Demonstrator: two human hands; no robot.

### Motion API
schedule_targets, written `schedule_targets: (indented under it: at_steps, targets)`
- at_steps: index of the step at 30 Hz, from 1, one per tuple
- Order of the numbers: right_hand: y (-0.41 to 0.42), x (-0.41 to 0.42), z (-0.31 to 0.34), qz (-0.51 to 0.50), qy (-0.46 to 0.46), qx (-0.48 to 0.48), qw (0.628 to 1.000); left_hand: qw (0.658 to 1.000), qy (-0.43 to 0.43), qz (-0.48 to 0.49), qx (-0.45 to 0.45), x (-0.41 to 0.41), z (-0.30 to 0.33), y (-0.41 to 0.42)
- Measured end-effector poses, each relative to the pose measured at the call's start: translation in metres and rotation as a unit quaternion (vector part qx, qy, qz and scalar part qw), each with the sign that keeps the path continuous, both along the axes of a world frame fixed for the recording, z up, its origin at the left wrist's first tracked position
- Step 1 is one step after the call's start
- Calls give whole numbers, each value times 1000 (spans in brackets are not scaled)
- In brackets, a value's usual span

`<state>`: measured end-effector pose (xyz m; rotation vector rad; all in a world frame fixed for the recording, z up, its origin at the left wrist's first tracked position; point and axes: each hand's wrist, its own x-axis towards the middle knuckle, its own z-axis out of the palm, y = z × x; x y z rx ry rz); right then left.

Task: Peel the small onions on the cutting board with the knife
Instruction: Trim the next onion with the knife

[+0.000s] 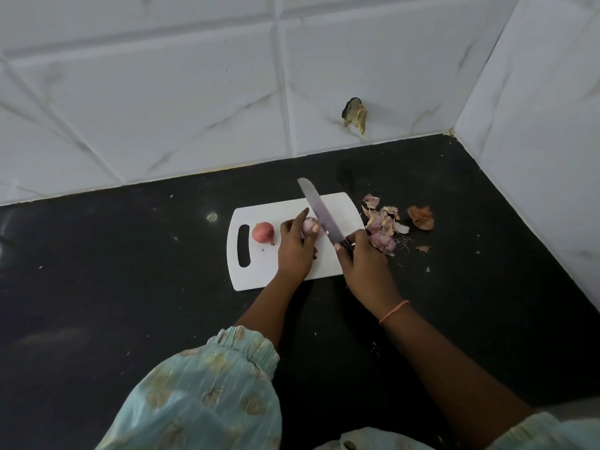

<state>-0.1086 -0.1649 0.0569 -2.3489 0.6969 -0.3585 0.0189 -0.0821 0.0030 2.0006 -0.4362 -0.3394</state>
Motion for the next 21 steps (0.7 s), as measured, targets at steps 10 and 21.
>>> schedule_targets:
  at_steps: [10,21]
  targets:
    - [7,12,1,-28,91,-95,991,998,38,38,-43,-2,-1,-3]
    - [-4,33,0,-4,168,-110,980,997,36,48,-52,-2,-8,-4]
